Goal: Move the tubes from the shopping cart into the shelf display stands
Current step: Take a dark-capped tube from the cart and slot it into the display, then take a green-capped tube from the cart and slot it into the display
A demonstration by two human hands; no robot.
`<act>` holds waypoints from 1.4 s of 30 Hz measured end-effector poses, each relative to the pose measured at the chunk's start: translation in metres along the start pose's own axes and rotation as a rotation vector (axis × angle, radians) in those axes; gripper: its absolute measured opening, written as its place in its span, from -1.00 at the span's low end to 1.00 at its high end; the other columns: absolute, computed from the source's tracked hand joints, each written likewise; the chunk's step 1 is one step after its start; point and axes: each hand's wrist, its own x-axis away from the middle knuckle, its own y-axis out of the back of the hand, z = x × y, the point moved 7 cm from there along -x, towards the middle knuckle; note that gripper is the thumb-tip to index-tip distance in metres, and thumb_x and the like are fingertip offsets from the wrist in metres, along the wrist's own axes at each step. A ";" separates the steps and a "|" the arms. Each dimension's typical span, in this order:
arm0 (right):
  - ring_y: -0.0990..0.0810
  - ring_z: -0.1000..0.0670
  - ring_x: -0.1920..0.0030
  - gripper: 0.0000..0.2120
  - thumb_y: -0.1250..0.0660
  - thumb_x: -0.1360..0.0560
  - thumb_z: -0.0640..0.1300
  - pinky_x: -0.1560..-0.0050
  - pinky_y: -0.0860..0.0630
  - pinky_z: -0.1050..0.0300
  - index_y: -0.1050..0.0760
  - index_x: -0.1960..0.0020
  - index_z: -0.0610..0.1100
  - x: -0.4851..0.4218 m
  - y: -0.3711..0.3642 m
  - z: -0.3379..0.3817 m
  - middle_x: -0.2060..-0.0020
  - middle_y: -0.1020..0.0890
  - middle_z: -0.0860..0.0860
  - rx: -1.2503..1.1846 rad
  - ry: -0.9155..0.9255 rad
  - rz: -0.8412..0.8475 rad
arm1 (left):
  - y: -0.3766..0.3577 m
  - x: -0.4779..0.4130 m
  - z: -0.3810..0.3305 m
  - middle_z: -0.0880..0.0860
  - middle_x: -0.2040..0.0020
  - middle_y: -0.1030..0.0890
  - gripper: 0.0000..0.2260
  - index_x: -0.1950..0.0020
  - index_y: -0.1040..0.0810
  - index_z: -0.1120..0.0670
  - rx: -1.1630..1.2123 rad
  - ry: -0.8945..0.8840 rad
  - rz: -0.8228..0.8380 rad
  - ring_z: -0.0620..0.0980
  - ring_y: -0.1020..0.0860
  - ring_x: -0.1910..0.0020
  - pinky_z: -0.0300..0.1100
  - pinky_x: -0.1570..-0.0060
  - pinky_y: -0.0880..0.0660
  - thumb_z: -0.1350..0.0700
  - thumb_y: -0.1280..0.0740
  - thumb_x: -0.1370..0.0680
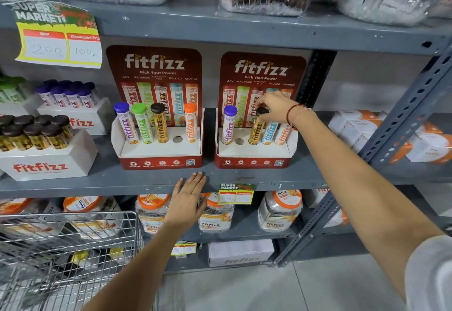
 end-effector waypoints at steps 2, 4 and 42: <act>-0.48 -0.12 -0.12 -0.65 -0.39 -0.45 -0.15 -0.04 -0.41 0.11 -0.46 -0.20 -0.21 0.000 0.000 0.000 -0.13 -0.54 -0.17 0.005 0.000 -0.009 | 0.001 0.000 0.000 0.03 -0.52 -0.16 -0.52 -0.48 -0.09 0.06 0.002 0.000 0.005 -0.04 -0.06 -0.49 -0.03 -0.46 0.14 -0.05 -0.09 -0.60; -0.46 -0.13 -0.16 -0.64 -0.38 -0.46 -0.15 -0.10 -0.41 0.07 -0.45 -0.22 -0.20 0.002 -0.001 0.000 -0.15 -0.53 -0.17 0.012 -0.010 -0.011 | 0.003 0.000 -0.001 0.03 -0.52 -0.16 -0.53 -0.48 -0.11 0.06 0.016 0.000 0.009 -0.03 -0.07 -0.49 -0.02 -0.47 0.11 -0.05 -0.10 -0.61; -0.58 -0.22 -0.07 -0.83 -0.21 -0.51 -0.29 0.02 -0.51 0.08 -0.50 -0.06 -0.29 0.142 -0.465 0.458 0.09 -0.55 -0.24 -0.033 0.581 1.020 | 0.036 0.364 0.215 0.21 0.02 -0.65 -0.86 0.01 -0.60 0.22 0.129 1.024 -0.123 0.23 -0.55 0.03 0.10 0.04 -0.51 0.26 -0.29 -0.49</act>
